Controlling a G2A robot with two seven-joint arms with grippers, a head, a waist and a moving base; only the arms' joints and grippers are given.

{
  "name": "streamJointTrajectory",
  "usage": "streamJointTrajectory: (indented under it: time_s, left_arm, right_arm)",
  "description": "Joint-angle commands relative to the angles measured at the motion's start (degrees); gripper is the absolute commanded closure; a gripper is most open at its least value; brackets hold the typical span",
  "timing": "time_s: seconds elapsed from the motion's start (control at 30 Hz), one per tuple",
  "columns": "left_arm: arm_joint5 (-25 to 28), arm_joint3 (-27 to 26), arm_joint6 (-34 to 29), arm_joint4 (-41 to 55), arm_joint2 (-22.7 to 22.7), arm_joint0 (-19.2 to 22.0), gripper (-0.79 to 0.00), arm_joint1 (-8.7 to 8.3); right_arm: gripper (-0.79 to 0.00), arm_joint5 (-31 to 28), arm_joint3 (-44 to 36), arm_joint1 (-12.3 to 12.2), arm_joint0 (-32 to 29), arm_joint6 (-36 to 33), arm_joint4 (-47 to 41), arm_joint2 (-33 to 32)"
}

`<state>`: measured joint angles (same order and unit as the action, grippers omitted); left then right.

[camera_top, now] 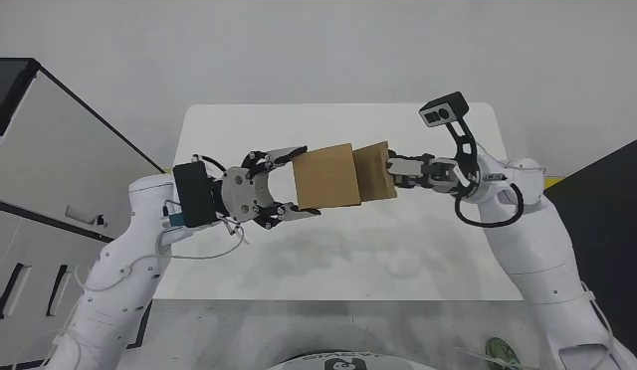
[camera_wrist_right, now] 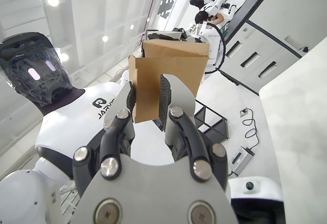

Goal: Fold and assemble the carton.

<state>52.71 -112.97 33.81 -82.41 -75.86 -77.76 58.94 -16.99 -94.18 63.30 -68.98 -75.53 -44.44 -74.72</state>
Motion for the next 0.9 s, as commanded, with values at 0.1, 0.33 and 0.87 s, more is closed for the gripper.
streamJointTrajectory:
  time_s: [0.1, 0.33, 0.87]
  left_arm:
    - [-0.3, -0.4, -0.3, -1.8, -0.3, -0.2, 0.0, -0.18]
    - [-0.4, -1.0, -0.6, -4.5, -0.5, -0.3, 0.0, -0.47]
    - [-0.6, -1.5, -0.2, -5.9, -0.5, -0.8, 0.0, -0.99]
  right_arm:
    - [-0.089, 1.2, -0.5, -0.2, 0.2, 0.7, 2.6, 0.1]
    - [-0.08, 2.7, -1.1, -0.3, 0.6, 1.2, 5.7, 0.6]
    - [-0.068, 3.9, -1.6, -0.6, 0.9, 1.7, 7.6, 1.7]
